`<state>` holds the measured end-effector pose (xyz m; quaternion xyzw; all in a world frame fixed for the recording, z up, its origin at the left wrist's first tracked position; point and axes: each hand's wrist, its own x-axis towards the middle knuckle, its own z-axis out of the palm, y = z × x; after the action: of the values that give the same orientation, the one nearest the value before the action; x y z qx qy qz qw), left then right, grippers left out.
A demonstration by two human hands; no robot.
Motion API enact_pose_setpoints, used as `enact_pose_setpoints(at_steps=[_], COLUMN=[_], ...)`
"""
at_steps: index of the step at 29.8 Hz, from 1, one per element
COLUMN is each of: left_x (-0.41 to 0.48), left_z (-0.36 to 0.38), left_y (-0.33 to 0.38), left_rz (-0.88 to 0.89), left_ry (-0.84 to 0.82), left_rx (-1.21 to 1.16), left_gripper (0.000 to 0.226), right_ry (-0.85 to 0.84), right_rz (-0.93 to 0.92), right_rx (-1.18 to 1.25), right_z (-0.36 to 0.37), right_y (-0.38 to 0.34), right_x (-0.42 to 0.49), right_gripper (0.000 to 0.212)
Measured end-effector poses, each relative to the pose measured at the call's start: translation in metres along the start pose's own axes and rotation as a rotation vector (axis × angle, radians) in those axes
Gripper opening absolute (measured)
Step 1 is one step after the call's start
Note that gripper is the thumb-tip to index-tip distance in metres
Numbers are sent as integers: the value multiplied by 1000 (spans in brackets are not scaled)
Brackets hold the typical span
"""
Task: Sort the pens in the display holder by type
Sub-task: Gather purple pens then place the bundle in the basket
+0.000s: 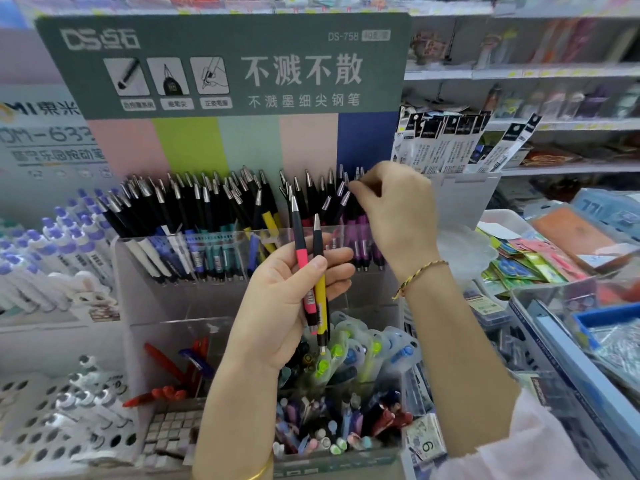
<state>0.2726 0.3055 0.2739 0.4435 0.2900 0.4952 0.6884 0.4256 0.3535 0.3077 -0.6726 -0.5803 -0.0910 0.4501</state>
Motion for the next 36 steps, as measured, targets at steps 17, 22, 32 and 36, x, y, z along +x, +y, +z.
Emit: enact_pose_setpoints(at_steps=[17,22,32,36], left_x=[2,8,35,34], left_z=[-8,1,19,15], left_y=[-1,20,38,33], left_rz=[100,266,532,515], left_ry=[134,210,248,265], left_rx=[150,291,371,370], left_gripper=[25,28,22,24], right_ry=[-272,-290,-242,-254], right_rz=[108,111,93,47], right_rx=[547,528,535,610], right_z=[-18,-18,-19,-19], right_y=[-24,-22,-17,-21], right_x=[-19,-20,-21,-22], right_gripper=[18,23,17,19])
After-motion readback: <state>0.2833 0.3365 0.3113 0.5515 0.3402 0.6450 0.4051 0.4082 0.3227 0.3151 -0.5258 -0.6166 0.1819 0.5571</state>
